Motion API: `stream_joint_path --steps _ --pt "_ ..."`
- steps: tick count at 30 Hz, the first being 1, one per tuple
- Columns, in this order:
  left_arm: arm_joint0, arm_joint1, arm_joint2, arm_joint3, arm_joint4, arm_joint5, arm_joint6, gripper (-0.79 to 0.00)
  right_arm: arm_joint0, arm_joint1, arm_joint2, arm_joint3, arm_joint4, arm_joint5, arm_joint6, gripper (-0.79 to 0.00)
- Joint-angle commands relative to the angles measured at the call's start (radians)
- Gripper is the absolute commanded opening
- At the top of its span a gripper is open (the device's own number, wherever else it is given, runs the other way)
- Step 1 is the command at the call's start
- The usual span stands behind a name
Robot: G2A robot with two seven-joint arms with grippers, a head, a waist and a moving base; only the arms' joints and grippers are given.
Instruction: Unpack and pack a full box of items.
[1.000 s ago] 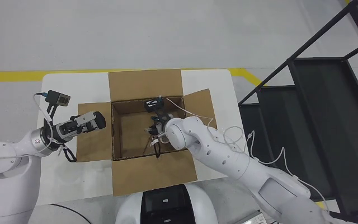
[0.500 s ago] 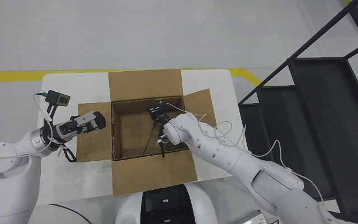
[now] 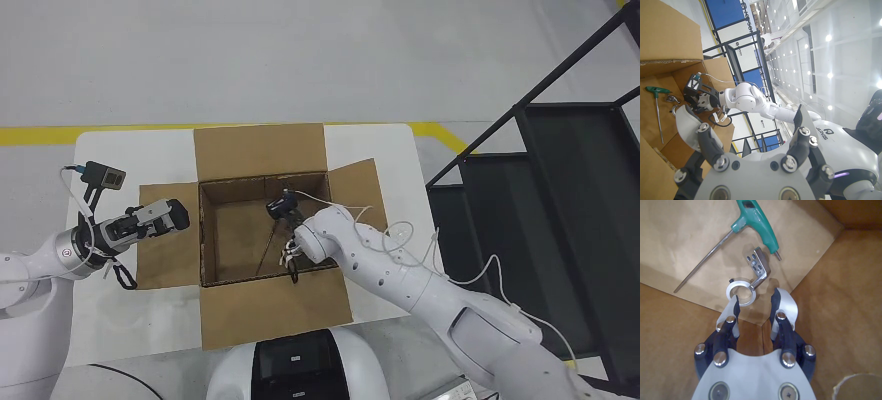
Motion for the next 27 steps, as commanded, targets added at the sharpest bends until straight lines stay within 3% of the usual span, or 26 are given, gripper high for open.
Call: stream_joint_path --steps 1,8,15,27 --pt "0.000 0.000 0.000 0.000 0.000 0.000 0.000 0.000 0.001 -0.003 0.004 0.010 -0.001 -0.003 -0.002 -0.400" --pt "0.000 0.000 0.000 0.000 0.000 0.000 0.000 0.000 0.015 -0.022 0.013 0.068 0.026 -0.023 0.002 -0.489" --pt "0.000 0.000 0.000 0.000 0.000 0.000 0.000 0.000 0.020 -0.041 0.009 0.105 0.047 -0.053 0.003 -0.453" --pt "0.000 0.000 0.000 0.000 0.000 0.000 0.000 0.000 0.037 -0.070 0.010 0.182 0.068 -0.090 -0.017 -0.554"
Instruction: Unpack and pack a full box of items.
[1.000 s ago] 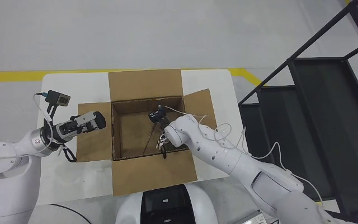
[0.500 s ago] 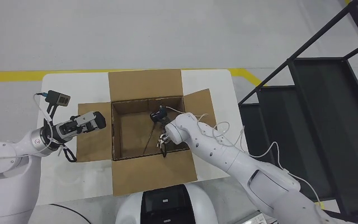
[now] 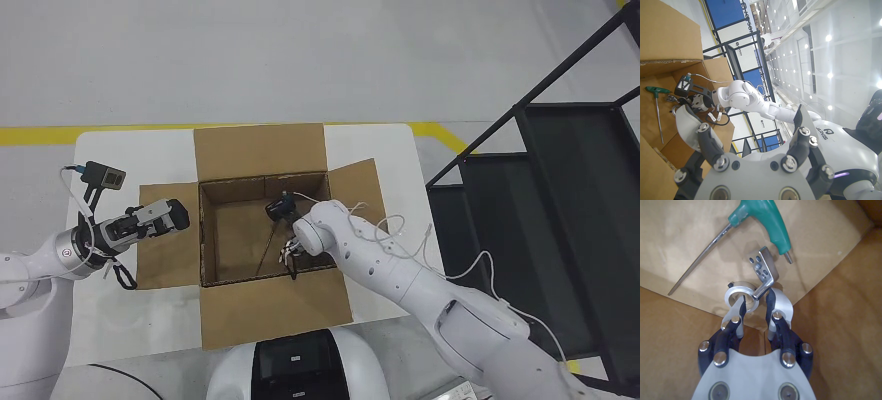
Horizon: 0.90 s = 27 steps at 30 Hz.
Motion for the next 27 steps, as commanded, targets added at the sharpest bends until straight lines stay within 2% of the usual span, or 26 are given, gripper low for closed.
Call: stream_joint_path --steps 1,3,4,5,11,16,20,27 --pt "0.000 0.000 0.000 0.000 0.000 0.000 0.000 0.000 0.001 -0.004 0.001 0.013 0.005 -0.004 -0.003 -0.563" --pt "0.000 0.000 0.000 0.000 0.000 0.000 0.000 0.000 0.000 -0.008 0.007 0.022 0.022 -0.010 -0.007 -0.616" --pt "0.000 0.000 0.000 0.000 0.000 0.000 0.000 0.000 0.000 -0.010 0.008 0.027 0.025 -0.014 -0.010 -0.727" --pt "0.000 0.000 0.000 0.000 0.000 0.000 0.000 0.000 0.001 -0.012 0.009 0.031 0.026 -0.015 -0.011 -0.785" --pt "0.000 0.000 0.000 0.000 0.000 0.000 0.000 0.000 0.004 -0.017 0.022 0.037 0.028 -0.023 -0.009 -0.785" --pt "0.000 0.000 0.000 0.000 0.000 0.000 0.000 0.000 -0.005 0.000 0.051 -0.021 -0.023 -0.011 0.039 -0.785" --pt "0.000 0.000 0.000 0.000 0.000 0.000 0.000 0.000 -0.037 0.027 0.092 -0.143 -0.089 -0.002 0.089 -0.785" --pt "0.000 0.000 0.000 0.000 0.000 0.000 0.000 0.000 -0.169 0.088 0.218 -0.484 -0.171 -0.055 0.134 -0.785"
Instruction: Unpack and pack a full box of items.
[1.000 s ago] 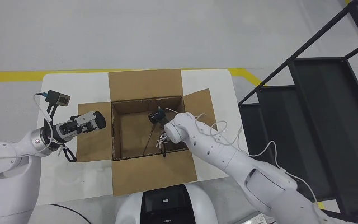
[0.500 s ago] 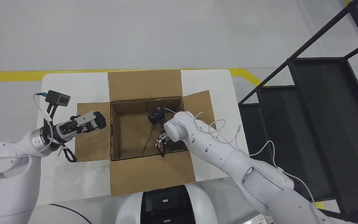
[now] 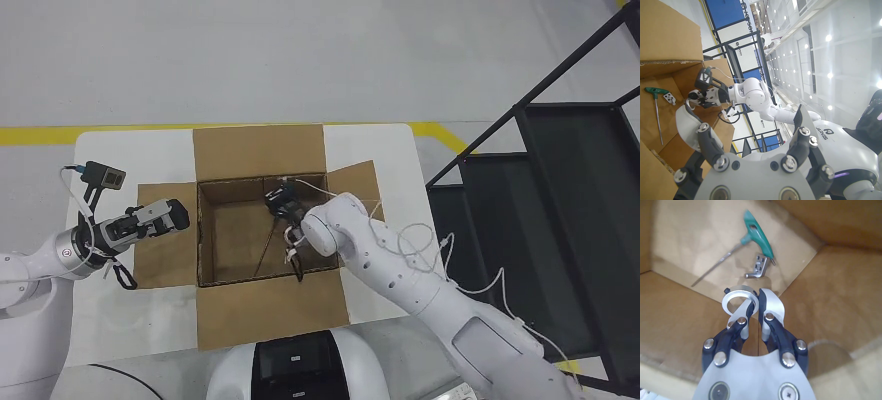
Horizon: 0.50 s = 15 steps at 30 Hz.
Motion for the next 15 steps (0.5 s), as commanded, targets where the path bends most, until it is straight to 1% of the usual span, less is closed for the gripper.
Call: stream_joint_path --steps 1,5,10,15 --pt "0.000 0.000 0.000 0.000 0.000 0.000 0.000 0.000 -0.048 0.016 0.047 -0.105 -0.003 -0.026 -0.003 -0.785" --pt "0.000 0.000 0.000 0.000 0.000 0.000 0.000 0.000 -0.141 0.045 0.151 -0.269 0.019 -0.079 -0.020 -0.785" --pt "0.000 0.000 0.000 0.000 0.000 0.000 0.000 0.000 -0.265 0.073 0.297 -0.453 0.108 -0.139 -0.062 -0.785" --pt "0.000 0.000 0.000 0.000 0.000 0.000 0.000 0.000 -0.393 0.095 0.432 -0.579 0.226 -0.207 -0.125 -0.785"
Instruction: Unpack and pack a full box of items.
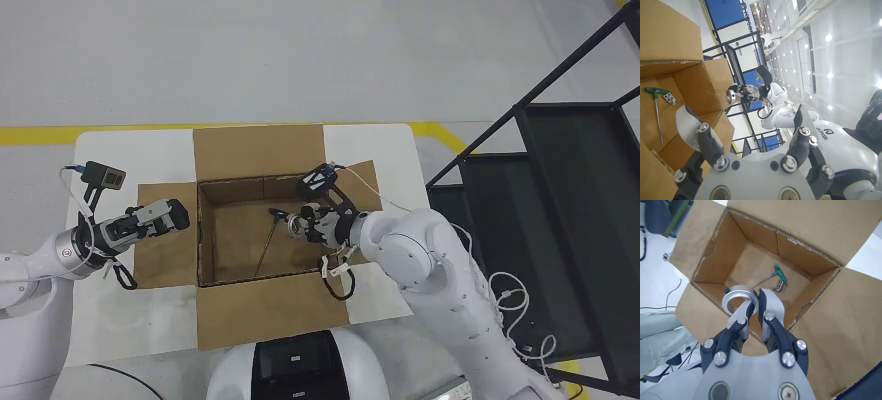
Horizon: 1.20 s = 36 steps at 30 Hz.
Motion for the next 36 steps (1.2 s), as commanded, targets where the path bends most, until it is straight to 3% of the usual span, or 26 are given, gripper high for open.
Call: stream_joint_path --steps 1,3,31,34,36 --pt "0.000 0.000 0.000 0.000 0.000 0.000 0.000 0.000 -0.041 0.004 0.041 -0.028 0.058 -0.021 -0.039 -0.785" --pt "0.000 0.000 0.000 0.000 0.000 0.000 0.000 0.000 -0.070 0.007 0.062 -0.030 0.137 -0.063 -0.084 -0.785" --pt "0.000 0.000 0.000 0.000 0.000 0.000 0.000 0.000 -0.070 0.007 0.062 -0.030 0.137 -0.063 -0.084 -0.785" --pt "0.000 0.000 0.000 0.000 0.000 0.000 0.000 0.000 -0.134 0.017 0.113 -0.098 0.148 -0.069 -0.085 -0.785" --pt "0.000 0.000 0.000 0.000 0.000 0.000 0.000 0.000 -0.209 0.029 0.206 -0.177 0.149 -0.086 -0.088 -0.785"
